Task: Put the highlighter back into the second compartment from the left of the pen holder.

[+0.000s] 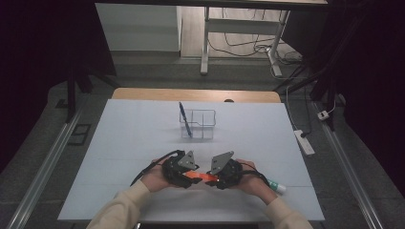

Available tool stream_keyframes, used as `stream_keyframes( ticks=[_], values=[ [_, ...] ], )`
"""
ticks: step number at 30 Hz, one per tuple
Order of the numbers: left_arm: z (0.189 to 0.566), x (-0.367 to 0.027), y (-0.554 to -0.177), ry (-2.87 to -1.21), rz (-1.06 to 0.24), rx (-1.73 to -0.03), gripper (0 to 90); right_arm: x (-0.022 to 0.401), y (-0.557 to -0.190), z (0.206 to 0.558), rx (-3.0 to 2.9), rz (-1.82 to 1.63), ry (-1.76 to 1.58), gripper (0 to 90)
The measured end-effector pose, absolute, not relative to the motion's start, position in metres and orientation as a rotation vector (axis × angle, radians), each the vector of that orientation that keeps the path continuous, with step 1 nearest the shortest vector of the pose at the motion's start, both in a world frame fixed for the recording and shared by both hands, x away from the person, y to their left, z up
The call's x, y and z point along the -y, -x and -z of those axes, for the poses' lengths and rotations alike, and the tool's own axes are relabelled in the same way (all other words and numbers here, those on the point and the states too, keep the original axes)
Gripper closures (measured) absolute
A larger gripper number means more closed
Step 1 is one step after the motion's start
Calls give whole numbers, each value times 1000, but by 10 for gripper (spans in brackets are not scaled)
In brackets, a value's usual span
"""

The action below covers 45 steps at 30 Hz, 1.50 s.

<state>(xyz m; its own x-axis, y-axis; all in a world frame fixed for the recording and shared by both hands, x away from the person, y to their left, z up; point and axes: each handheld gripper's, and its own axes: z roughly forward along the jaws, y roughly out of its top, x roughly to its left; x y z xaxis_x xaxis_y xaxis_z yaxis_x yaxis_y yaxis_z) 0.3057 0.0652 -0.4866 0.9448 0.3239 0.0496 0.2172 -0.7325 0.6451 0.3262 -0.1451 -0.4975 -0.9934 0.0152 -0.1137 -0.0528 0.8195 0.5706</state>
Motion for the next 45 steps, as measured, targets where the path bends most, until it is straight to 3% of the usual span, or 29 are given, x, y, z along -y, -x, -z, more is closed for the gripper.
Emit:
stream_keyframes(
  ticks=[8, 19, 36, 45],
  values=[
    [481, -79, -310, -2303, -238, -530, 365, 156, -334, 493, -2837, -1003, -102, 639],
    [482, -92, -313, -2232, -237, -615, 319, 167, -338, 487, -2725, -1153, -244, 639],
    [482, -97, -316, -2109, -184, -640, 293, 169, -340, 486, -2706, -1274, -299, 639],
    [483, -92, -317, -2074, -150, -610, 346, 163, -337, 488, -2718, -1294, -271, 639]
  ],
)
